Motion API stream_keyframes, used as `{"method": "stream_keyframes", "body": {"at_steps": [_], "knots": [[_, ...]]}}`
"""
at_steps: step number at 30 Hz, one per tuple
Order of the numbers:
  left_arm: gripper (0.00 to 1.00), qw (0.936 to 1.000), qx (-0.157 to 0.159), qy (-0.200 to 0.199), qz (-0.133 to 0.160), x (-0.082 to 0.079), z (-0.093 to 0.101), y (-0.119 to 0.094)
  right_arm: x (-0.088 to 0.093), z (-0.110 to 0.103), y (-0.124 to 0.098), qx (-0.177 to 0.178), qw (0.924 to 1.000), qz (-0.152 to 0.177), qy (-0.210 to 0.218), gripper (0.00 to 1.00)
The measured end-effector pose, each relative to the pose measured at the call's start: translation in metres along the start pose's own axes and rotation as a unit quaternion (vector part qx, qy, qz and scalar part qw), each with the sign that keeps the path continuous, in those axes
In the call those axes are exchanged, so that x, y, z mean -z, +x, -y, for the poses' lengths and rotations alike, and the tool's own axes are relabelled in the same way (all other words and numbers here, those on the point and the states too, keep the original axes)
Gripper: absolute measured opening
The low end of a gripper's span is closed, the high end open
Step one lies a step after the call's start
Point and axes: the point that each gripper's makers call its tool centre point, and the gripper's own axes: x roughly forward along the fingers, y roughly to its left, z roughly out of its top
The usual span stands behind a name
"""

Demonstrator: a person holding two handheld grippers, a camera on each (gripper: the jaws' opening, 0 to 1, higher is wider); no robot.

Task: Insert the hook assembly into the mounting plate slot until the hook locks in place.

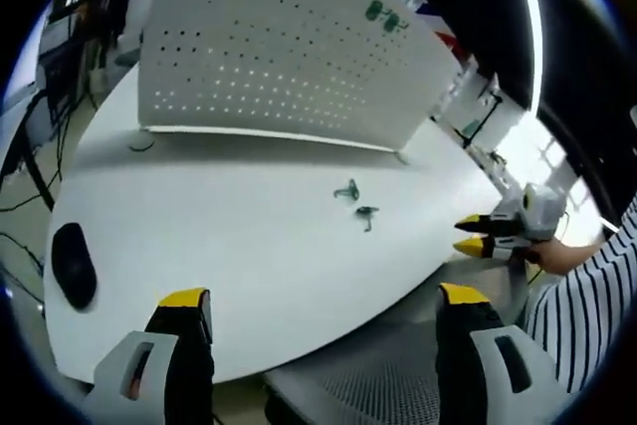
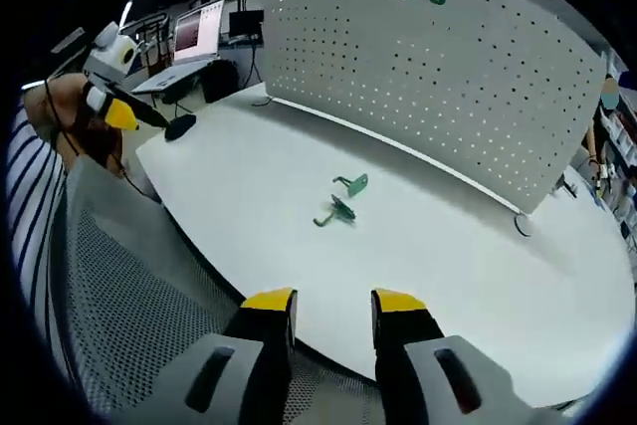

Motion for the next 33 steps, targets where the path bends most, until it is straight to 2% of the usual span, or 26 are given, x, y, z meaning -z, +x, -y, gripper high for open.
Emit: {"method": "stream_keyframes", "body": {"at_steps": [2,3,5,9,13,22,33], "knots": [[0.95,1.0000,0.000,0.005,-0.004,0.001,0.000,0.002,-0.004,0.000,0.000,-0.001,0.9999,0.015,0.001,0.27],[0.95,0.9999,-0.001,0.010,-0.007,0.001,0.000,0.004,-0.013,-0.001,0.000,-0.006,0.9986,0.045,0.028,0.27],[0.95,0.9999,0.001,0.012,-0.009,0.001,0.000,0.007,-0.018,0.004,-0.001,0.004,0.9971,0.059,0.049,0.28],[0.94,0.9997,0.011,0.016,-0.017,0.002,0.004,0.015,-0.013,0.008,-0.001,0.010,0.9976,0.050,0.047,0.28],[0.93,0.9992,0.018,0.026,-0.025,0.000,0.008,0.022,-0.014,0.009,-0.002,0.016,0.9971,0.056,0.050,0.28],[0.90,0.9972,0.034,0.064,-0.023,-0.010,0.012,0.043,-0.012,0.012,0.000,0.028,0.9973,0.054,0.042,0.28],[0.89,0.9901,0.075,0.112,-0.039,-0.023,0.030,0.075,-0.011,0.011,0.001,0.029,0.9974,0.055,0.037,0.26]]}}
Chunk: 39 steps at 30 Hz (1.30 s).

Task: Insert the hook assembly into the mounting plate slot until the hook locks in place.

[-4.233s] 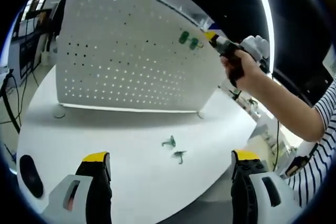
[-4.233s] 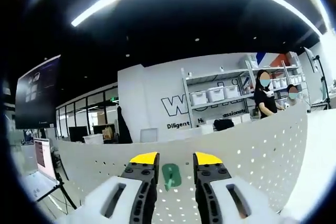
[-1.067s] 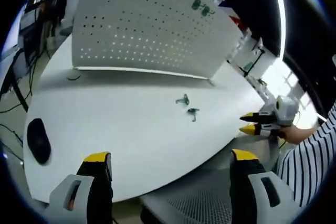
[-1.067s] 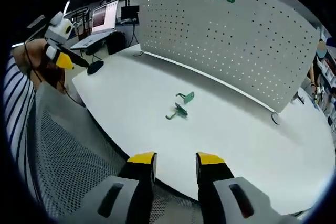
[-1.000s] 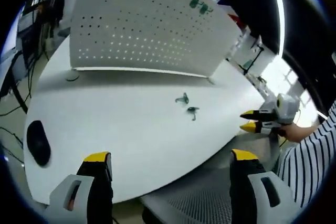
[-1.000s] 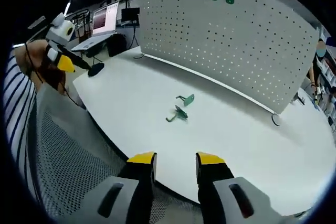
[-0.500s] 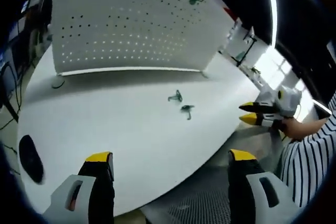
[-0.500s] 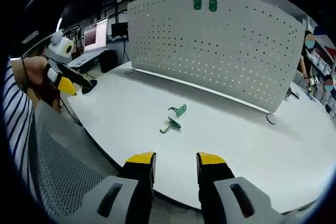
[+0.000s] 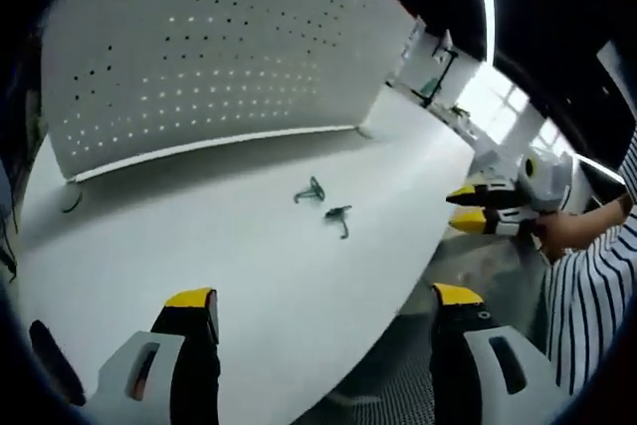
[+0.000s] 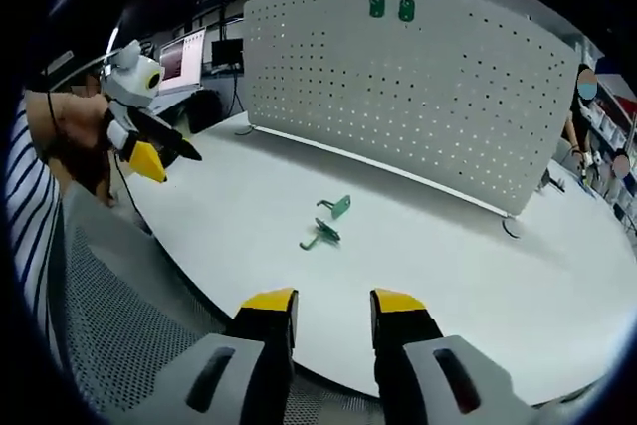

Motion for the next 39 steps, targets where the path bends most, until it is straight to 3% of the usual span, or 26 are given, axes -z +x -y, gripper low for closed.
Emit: {"method": "stream_keyframes", "body": {"at_steps": [11,16,32,39], "knots": [[0.87,0.9995,0.020,0.019,-0.013,-0.015,0.001,0.024,-0.004,-0.002,0.012,-0.024,0.9992,-0.030,0.006,0.26],[0.86,0.9995,0.022,0.016,-0.018,-0.013,0.002,0.026,-0.008,0.003,0.028,-0.032,0.9987,-0.039,0.010,0.26],[0.86,0.9997,0.014,-0.010,-0.015,-0.004,-0.001,0.019,-0.015,-0.006,0.103,-0.096,0.9912,-0.066,-0.062,0.25],[0.86,0.9997,0.012,-0.012,-0.017,-0.002,-0.001,0.016,-0.020,-0.005,0.133,-0.104,0.9877,-0.077,-0.088,0.23]]}}
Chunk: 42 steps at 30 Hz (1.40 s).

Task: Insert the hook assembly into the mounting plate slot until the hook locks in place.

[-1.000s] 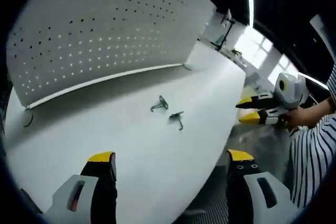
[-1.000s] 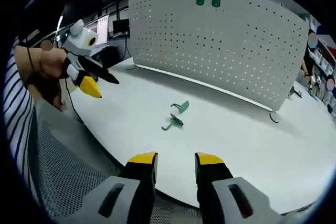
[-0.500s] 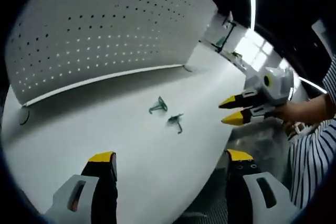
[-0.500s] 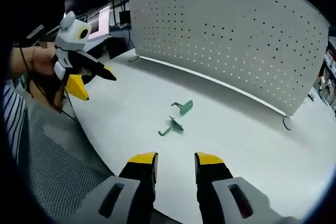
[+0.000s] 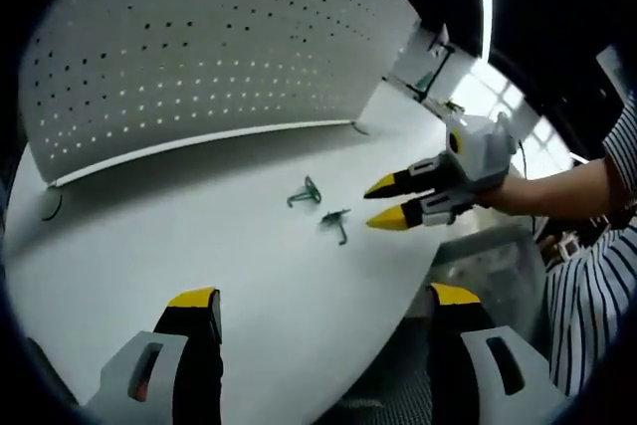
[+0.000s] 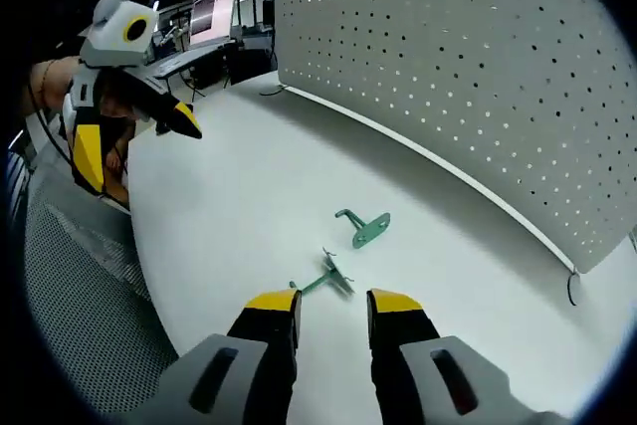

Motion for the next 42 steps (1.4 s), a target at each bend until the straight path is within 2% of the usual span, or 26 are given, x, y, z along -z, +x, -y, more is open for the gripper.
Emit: {"method": "stream_keyframes", "body": {"at_steps": [4,5,7,21,27,30,32,38,42], "knots": [[0.86,1.0000,-0.001,-0.003,0.002,0.000,0.000,-0.001,-0.001,0.002,0.012,-0.011,0.9998,-0.016,-0.002,0.21],[0.86,1.0000,-0.001,-0.003,0.002,0.000,0.001,-0.001,0.001,0.001,0.015,-0.018,0.9994,-0.027,-0.013,0.19],[0.86,1.0000,-0.001,-0.004,0.003,-0.001,0.001,-0.002,0.000,0.000,0.018,-0.023,0.9989,-0.029,-0.029,0.17],[0.86,0.9999,-0.003,-0.013,0.008,0.000,0.003,-0.006,0.007,0.005,0.024,-0.043,0.9920,-0.062,-0.101,0.12],[0.85,0.9998,-0.002,-0.019,0.010,0.001,0.006,-0.008,0.009,0.005,0.033,-0.055,0.9895,-0.075,-0.110,0.11],[0.85,0.9997,-0.002,-0.022,0.009,0.004,0.007,-0.010,0.010,0.003,0.037,-0.063,0.9873,-0.080,-0.121,0.07],[0.85,0.9997,-0.004,-0.022,0.008,0.005,0.006,-0.011,0.010,0.001,0.037,-0.071,0.9878,-0.079,-0.114,0.04],[0.84,0.9996,-0.009,-0.026,0.008,0.007,0.005,-0.013,0.010,0.000,0.037,-0.068,0.9859,-0.082,-0.129,0.01],[0.84,0.9995,-0.011,-0.029,0.009,0.007,0.004,-0.014,0.012,-0.003,0.035,-0.068,0.9880,-0.079,-0.114,0.01]]}}
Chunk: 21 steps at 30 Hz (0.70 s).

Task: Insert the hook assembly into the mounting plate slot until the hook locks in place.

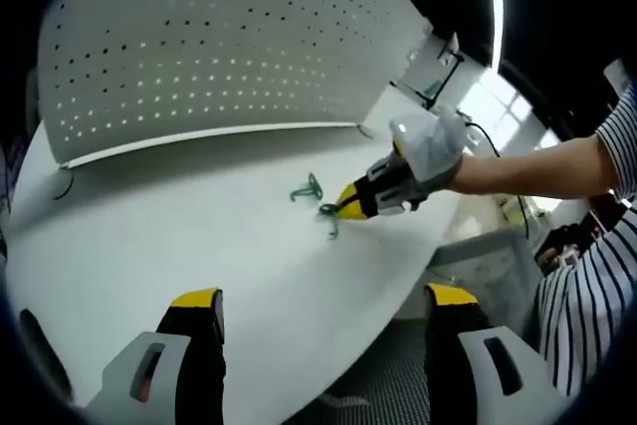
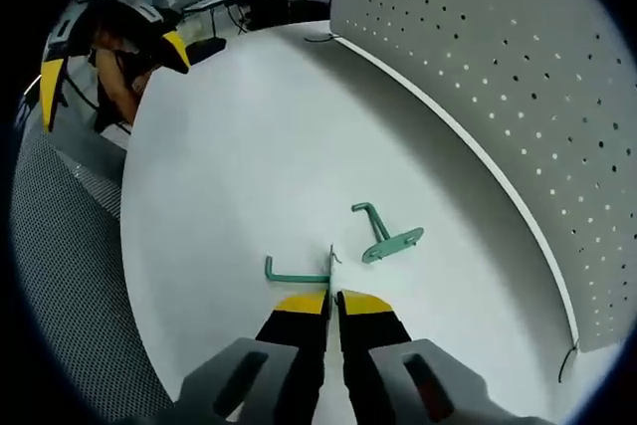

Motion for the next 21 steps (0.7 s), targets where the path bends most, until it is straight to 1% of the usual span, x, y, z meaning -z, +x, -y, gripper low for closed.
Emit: {"method": "stream_keyframes", "body": {"at_steps": [3,5,6,8,12,13,14,15,18,21], "knots": [[0.84,1.0000,-0.002,-0.004,0.005,-0.002,-0.001,-0.001,-0.001,-0.002,-0.002,0.004,0.9998,0.010,0.018,0.01],[0.83,0.9999,-0.006,-0.006,0.012,-0.005,-0.002,-0.002,-0.003,-0.002,-0.005,0.013,0.9982,0.021,0.055,0.01],[0.83,0.9999,-0.006,-0.006,0.013,-0.005,-0.002,-0.003,-0.005,-0.004,-0.006,0.011,0.9971,0.026,0.071,0.01],[0.83,0.9998,-0.008,-0.008,0.017,-0.008,-0.003,-0.004,-0.007,-0.006,-0.010,0.013,0.9967,0.033,0.073,0.00],[0.83,0.9994,-0.008,-0.013,0.031,-0.015,-0.003,-0.009,-0.018,-0.015,-0.017,0.016,0.9969,0.046,0.061,0.00],[0.83,0.9991,-0.008,-0.016,0.038,-0.018,-0.003,-0.010,-0.023,-0.016,-0.020,0.018,0.9964,0.054,0.063,0.00],[0.82,0.9980,-0.010,-0.025,0.057,-0.025,-0.005,-0.011,-0.026,-0.016,-0.022,0.021,0.9961,0.058,0.064,0.00],[0.82,0.9973,-0.011,-0.029,0.066,-0.028,-0.006,-0.013,-0.028,-0.015,-0.023,0.023,0.9959,0.059,0.064,0.00],[0.82,0.9958,-0.008,-0.042,0.081,-0.035,-0.005,-0.018,-0.042,-0.013,-0.033,0.037,0.9930,0.083,0.075,0.00],[0.81,0.9938,-0.003,-0.058,0.095,-0.041,-0.005,-0.021,-0.057,-0.010,-0.044,0.049,0.9885,0.110,0.092,0.00]]}}
